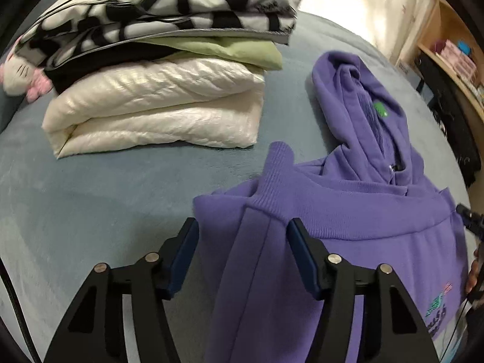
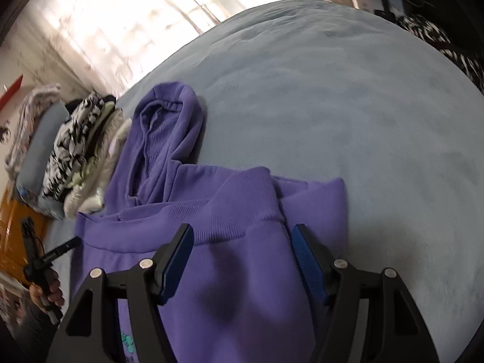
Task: Fold large clothes
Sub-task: 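Carry the held hem over and lay it beside the hood, then open both tools to release the hem and lift them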
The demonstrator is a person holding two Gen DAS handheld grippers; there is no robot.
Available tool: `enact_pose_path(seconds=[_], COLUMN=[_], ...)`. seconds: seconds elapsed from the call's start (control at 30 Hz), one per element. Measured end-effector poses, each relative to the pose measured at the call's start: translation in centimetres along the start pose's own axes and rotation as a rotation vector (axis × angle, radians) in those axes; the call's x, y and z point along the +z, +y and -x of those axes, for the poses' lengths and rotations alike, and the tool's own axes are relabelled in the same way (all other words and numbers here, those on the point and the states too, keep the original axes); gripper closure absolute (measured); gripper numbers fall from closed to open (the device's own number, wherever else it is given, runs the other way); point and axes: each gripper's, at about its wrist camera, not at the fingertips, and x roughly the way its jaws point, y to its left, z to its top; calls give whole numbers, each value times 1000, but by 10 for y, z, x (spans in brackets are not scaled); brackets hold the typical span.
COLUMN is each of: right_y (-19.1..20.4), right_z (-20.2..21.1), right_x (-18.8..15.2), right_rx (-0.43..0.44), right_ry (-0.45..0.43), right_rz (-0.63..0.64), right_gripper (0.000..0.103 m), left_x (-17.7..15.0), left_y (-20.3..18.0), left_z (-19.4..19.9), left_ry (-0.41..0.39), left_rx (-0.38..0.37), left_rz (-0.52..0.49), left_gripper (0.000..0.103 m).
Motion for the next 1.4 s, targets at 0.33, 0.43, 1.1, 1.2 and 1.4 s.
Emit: enact_pose_path(seconds=[0.33, 0.43, 1.1, 1.2, 1.4], right_y=[12, 4, -29, -27, -12], right_z=[11, 49, -23, -20, 9], right_x=[-8, -5, -1, -3, -4], right_rx=[-123, -68, -182, -160, -170], right_ry=[-87, -202, -130, -132, -133], right_rz=[85, 16, -107, -102, -104], right_gripper=[93, 93, 93, 88, 80], left_x=[-1, 5, -1, -7, -9], left_y=[-30, -24, 11, 16, 21], left_z=[4, 25, -33, -27, 8], left_ry=[-44, -67, -127, -165, -186], left_rx=[102, 67, 96, 67, 75], left_rz=[-98, -51, 130, 149, 163], left_gripper=[83, 85, 83, 81, 69])
